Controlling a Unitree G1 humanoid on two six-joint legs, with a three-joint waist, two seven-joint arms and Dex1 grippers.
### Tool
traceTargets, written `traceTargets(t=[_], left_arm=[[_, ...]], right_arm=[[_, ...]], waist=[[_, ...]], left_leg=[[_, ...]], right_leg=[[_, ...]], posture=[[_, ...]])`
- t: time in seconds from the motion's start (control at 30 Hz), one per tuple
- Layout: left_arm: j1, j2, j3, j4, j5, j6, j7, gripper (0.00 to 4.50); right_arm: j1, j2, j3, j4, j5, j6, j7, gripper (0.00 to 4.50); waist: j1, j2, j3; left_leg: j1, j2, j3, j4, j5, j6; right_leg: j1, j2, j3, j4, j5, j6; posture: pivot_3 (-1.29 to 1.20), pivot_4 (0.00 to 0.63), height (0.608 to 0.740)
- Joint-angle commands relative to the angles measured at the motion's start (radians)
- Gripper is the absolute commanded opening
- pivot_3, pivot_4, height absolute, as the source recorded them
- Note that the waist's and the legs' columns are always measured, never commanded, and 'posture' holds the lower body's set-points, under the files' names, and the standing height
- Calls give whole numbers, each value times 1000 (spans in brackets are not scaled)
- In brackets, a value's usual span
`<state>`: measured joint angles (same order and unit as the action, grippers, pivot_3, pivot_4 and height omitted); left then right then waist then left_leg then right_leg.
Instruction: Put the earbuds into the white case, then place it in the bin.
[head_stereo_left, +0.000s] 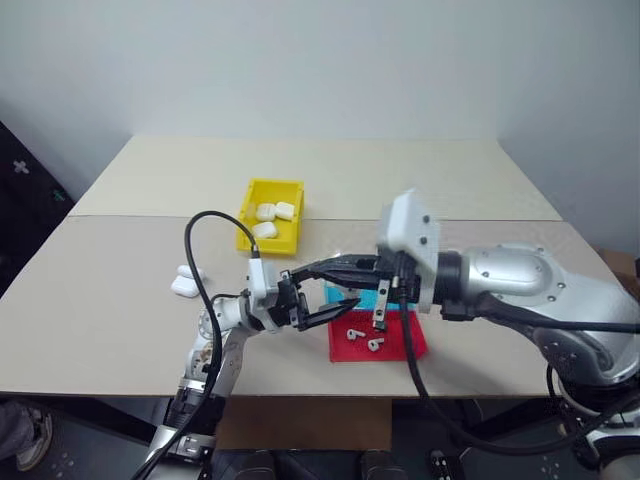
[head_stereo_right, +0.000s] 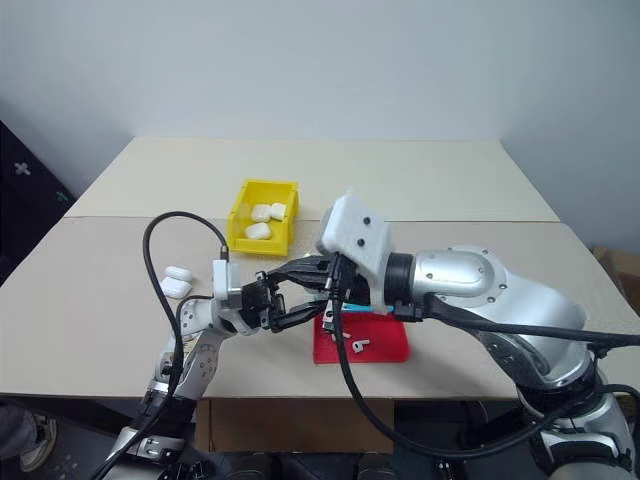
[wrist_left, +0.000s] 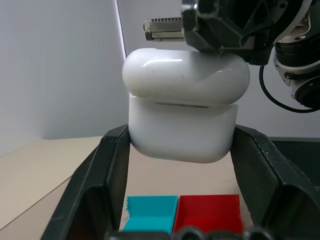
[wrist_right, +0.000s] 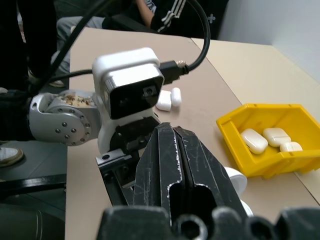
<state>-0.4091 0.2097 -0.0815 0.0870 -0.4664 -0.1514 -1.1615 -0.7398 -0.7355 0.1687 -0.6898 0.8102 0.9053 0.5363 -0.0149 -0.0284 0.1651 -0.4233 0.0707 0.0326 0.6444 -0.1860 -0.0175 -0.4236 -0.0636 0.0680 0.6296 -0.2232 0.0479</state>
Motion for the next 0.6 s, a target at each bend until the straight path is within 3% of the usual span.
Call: traceTargets(t=[0.03,0.6], left_arm=[[5,-1,0,-53,-17,-16,2,2760],[1,16,10,-41,-24,-20,-3,2760]], right_arm=[[0,-4,-6,-14,-26,5,15,27],[90,-75,-128,-21,-70,-32,90,27]], waist=[[-1,0,0],[-1,0,0]], left_leg=[[0,0,0,0,0,0],[0,0,0,0,0,0]], right_leg=[[0,0,0,0,0,0],[0,0,0,0,0,0]], posture=[[0,150,740],[0,150,740]])
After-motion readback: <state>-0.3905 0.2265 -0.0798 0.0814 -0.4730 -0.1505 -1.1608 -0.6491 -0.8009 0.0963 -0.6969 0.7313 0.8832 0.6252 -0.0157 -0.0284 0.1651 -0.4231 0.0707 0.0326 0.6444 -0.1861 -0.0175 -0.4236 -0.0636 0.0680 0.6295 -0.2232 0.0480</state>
